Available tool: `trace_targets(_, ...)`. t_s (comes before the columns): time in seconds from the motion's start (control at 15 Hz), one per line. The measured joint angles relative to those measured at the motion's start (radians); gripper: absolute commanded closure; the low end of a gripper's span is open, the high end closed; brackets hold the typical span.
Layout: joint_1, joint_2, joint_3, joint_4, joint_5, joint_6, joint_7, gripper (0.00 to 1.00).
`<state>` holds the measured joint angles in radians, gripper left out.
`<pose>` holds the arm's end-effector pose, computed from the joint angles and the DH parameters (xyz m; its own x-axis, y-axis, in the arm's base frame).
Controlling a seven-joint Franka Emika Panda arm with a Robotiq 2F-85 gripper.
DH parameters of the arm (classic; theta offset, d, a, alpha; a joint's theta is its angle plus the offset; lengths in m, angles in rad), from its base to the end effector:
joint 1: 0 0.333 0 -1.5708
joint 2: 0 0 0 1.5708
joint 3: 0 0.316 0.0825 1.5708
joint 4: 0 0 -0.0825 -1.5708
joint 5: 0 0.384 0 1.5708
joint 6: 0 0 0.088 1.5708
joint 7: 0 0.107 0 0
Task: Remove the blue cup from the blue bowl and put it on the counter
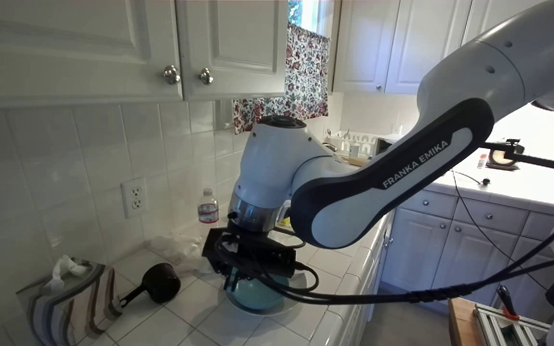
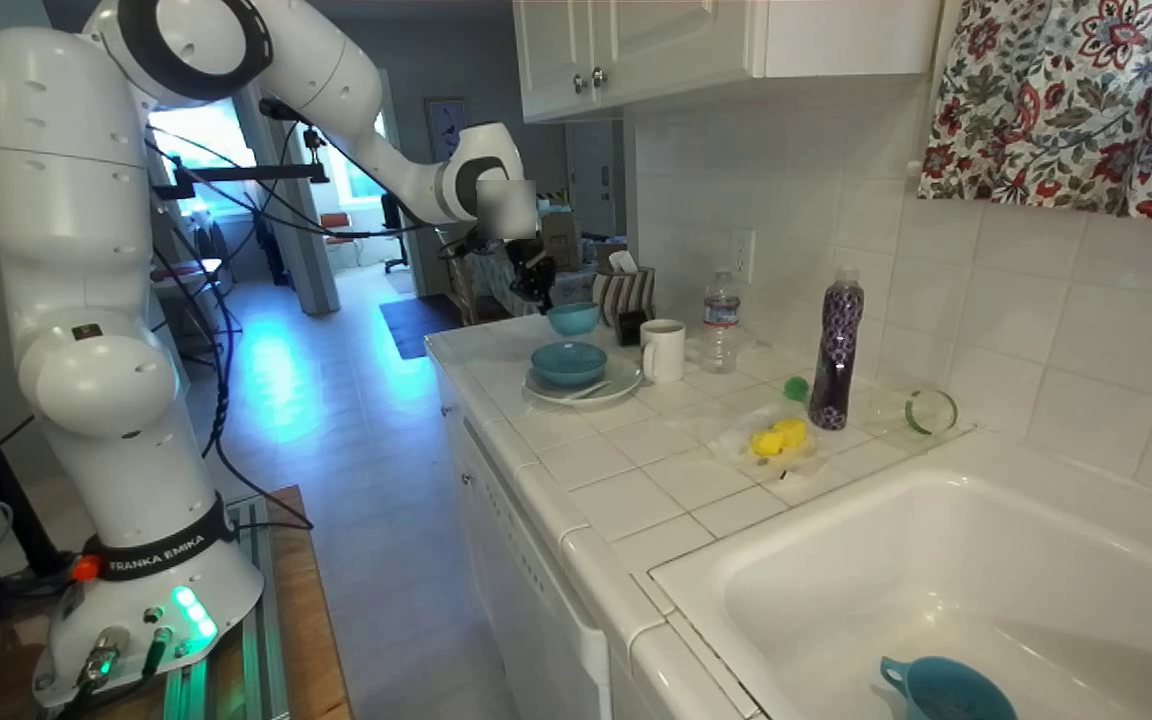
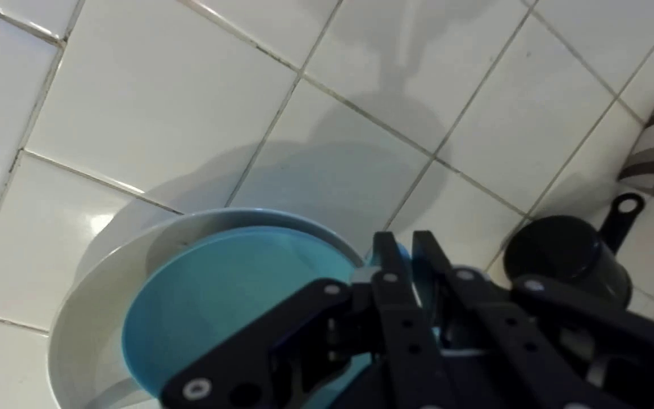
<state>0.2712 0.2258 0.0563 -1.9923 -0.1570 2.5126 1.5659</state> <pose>0.5894 0.2000 0.3800 0.4104 -0.9048 0.1137 -0.8594 -0.4254 -0.2837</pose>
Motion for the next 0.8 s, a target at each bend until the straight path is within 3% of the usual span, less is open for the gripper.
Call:
trace_targets(0.2,-0.003,-0.003,0.038,0.004,0.015,0.028,-0.141,0.97)
trace_targets(0.47,-0.043,-0.003,0.119,0.005,0.165,0.042,-0.428,0.97)
trace_targets(0.6,-0.080,-0.002,0.170,0.006,0.257,0.015,-0.579,0.97)
trace_targets(0.8,-0.091,-0.002,0.170,0.010,0.348,-0.068,-0.743,0.97)
